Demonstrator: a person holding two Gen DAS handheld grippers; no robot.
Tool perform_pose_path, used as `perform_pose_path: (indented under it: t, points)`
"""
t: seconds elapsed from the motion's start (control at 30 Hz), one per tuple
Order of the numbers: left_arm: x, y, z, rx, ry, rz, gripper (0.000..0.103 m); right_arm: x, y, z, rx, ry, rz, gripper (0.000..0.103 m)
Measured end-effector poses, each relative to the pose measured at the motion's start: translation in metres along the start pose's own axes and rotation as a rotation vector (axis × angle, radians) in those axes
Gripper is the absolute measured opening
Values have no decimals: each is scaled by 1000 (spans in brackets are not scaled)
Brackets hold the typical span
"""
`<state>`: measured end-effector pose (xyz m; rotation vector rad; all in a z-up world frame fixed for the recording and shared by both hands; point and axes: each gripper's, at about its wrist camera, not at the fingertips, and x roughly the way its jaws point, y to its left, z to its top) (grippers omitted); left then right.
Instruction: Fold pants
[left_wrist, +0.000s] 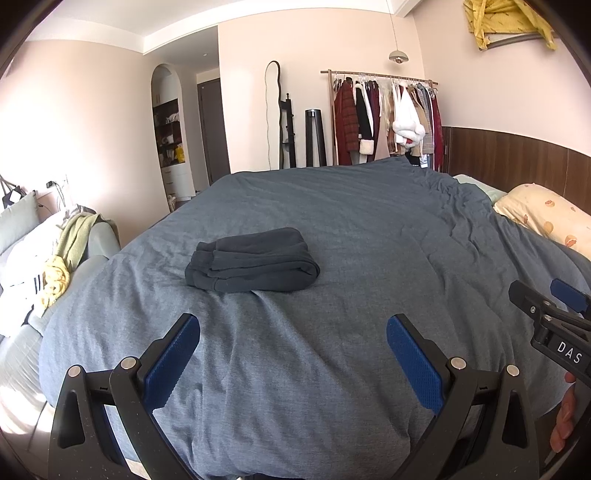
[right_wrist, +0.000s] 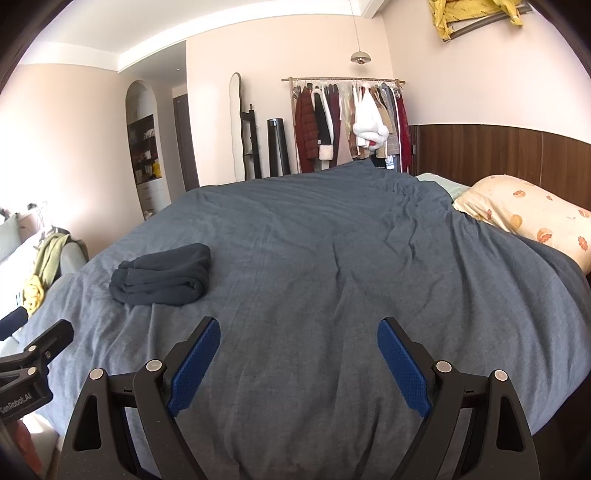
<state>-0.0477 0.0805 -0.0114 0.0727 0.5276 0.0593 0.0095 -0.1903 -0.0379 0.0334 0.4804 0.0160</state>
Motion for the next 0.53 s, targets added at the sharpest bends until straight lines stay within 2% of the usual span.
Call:
perform_pose_path:
  t: [0.53]
  points:
    - [2,9,4,-13,7,0,103,0,2,-1,2,1,0,88]
